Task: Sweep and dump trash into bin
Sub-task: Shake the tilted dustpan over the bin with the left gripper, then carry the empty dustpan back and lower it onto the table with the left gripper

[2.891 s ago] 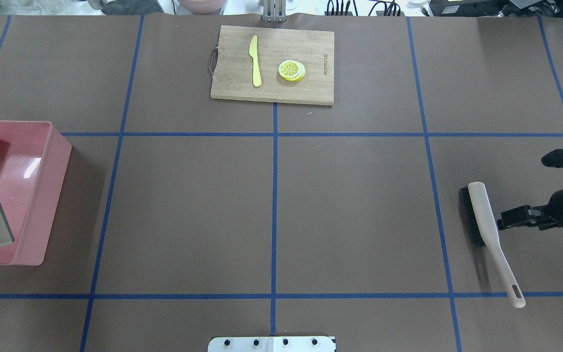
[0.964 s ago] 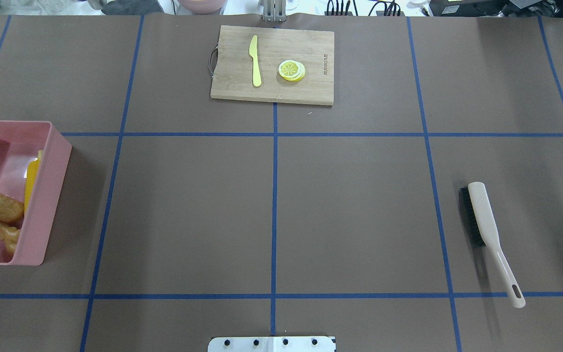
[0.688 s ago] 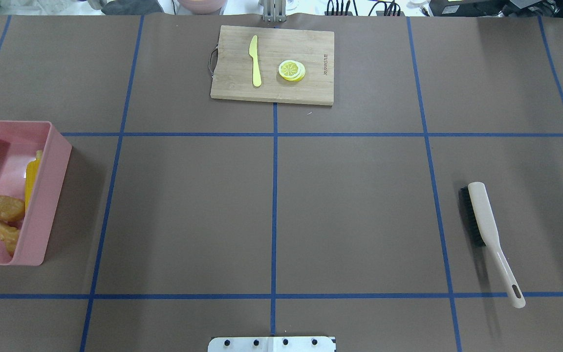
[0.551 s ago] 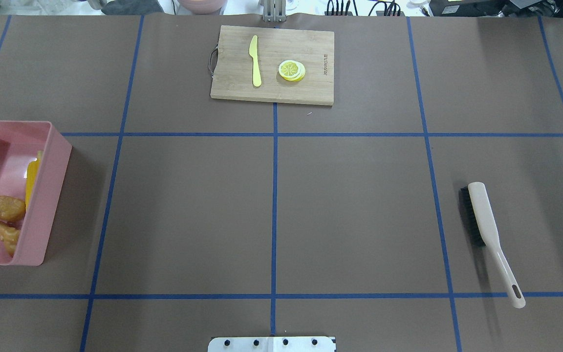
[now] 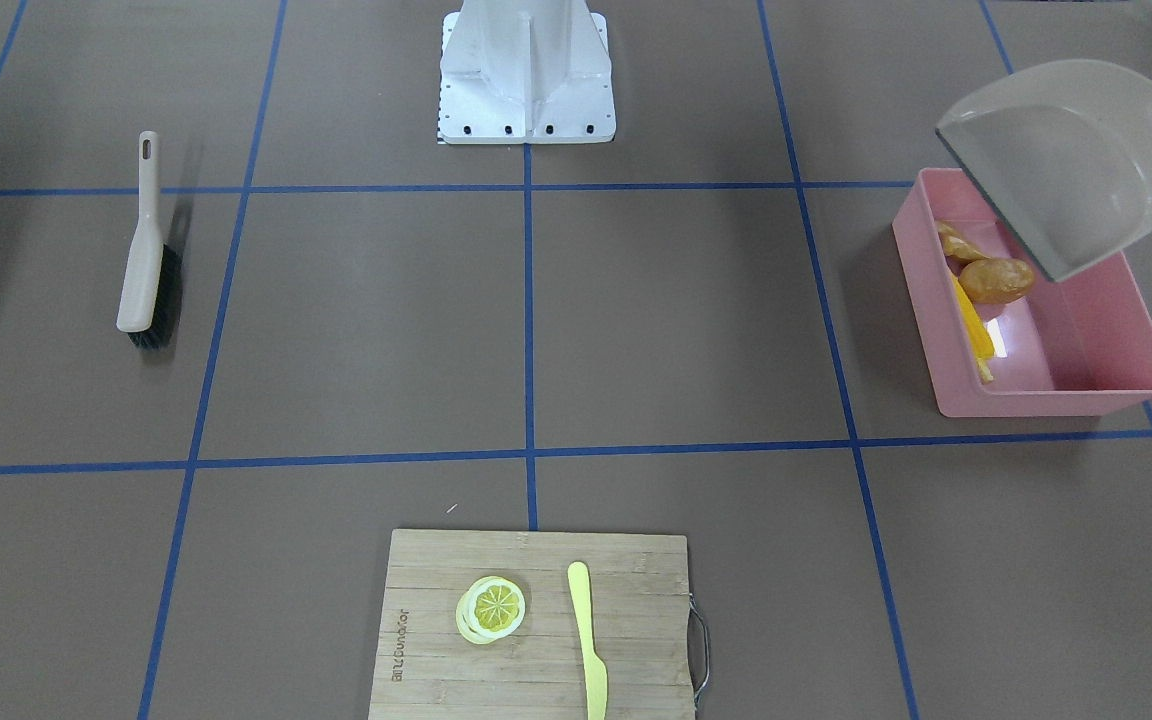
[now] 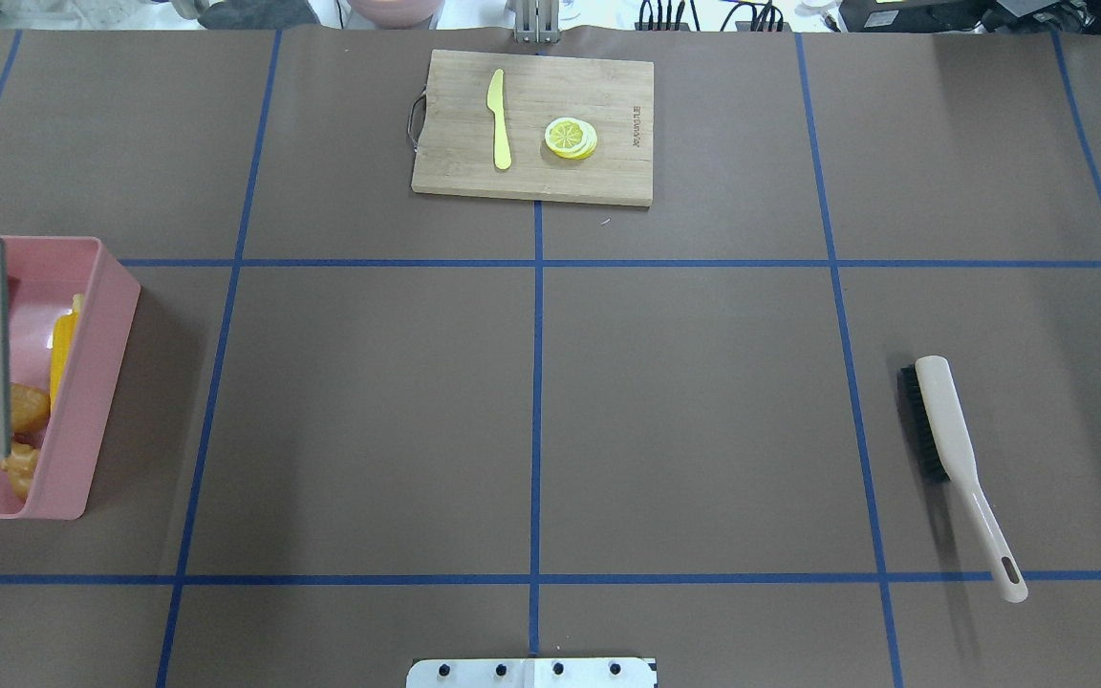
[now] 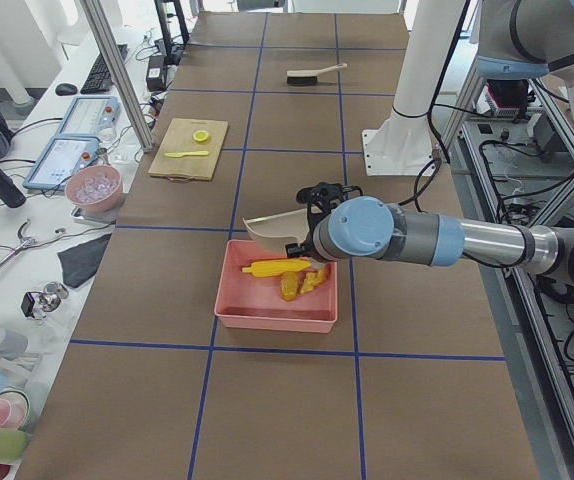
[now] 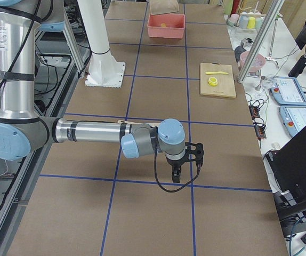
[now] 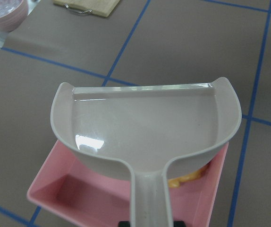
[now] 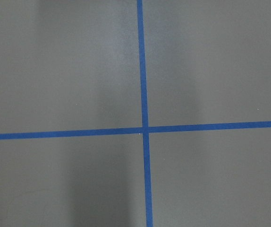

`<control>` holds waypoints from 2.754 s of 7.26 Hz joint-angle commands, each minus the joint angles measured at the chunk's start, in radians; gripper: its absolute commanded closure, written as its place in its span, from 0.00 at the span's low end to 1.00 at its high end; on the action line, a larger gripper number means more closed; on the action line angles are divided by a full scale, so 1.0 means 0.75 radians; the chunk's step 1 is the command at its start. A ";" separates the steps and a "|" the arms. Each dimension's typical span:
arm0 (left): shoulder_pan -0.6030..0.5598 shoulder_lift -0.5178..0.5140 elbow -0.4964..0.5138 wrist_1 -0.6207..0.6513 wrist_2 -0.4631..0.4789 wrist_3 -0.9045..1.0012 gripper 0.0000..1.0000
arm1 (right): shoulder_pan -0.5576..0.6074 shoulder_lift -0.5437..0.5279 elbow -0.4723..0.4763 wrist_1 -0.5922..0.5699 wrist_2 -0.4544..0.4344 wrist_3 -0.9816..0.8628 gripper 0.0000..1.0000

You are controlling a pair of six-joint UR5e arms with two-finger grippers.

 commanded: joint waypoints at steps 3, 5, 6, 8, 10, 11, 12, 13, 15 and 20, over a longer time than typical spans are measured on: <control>0.522 -0.308 0.094 -0.155 -0.022 -0.005 1.00 | -0.005 0.086 -0.022 -0.144 0.005 -0.085 0.00; 0.629 -0.556 0.222 -0.149 0.008 -0.007 1.00 | -0.005 0.117 -0.013 -0.227 0.005 -0.073 0.00; 0.674 -0.656 0.294 -0.147 0.015 -0.007 1.00 | -0.007 0.117 -0.013 -0.227 0.001 -0.067 0.00; 0.687 -0.810 0.476 -0.151 0.015 -0.060 1.00 | -0.009 0.119 -0.019 -0.225 0.001 -0.056 0.00; 0.744 -0.941 0.597 -0.192 0.015 -0.282 1.00 | -0.009 0.117 -0.021 -0.223 -0.003 -0.058 0.00; 0.762 -0.951 0.602 -0.218 0.023 -0.389 1.00 | -0.011 0.117 -0.021 -0.221 -0.005 -0.058 0.00; 0.815 -0.968 0.602 -0.259 0.102 -0.440 1.00 | -0.015 0.117 -0.028 -0.217 -0.008 -0.058 0.00; 0.887 -0.984 0.595 -0.432 0.257 -0.554 1.00 | -0.019 0.117 -0.028 -0.213 -0.010 -0.058 0.00; 0.985 -0.974 0.595 -0.788 0.431 -0.864 1.00 | -0.024 0.117 -0.030 -0.213 -0.014 -0.060 0.00; 1.106 -0.950 0.618 -1.041 0.557 -1.146 1.00 | -0.024 0.103 -0.028 -0.211 -0.014 -0.077 0.00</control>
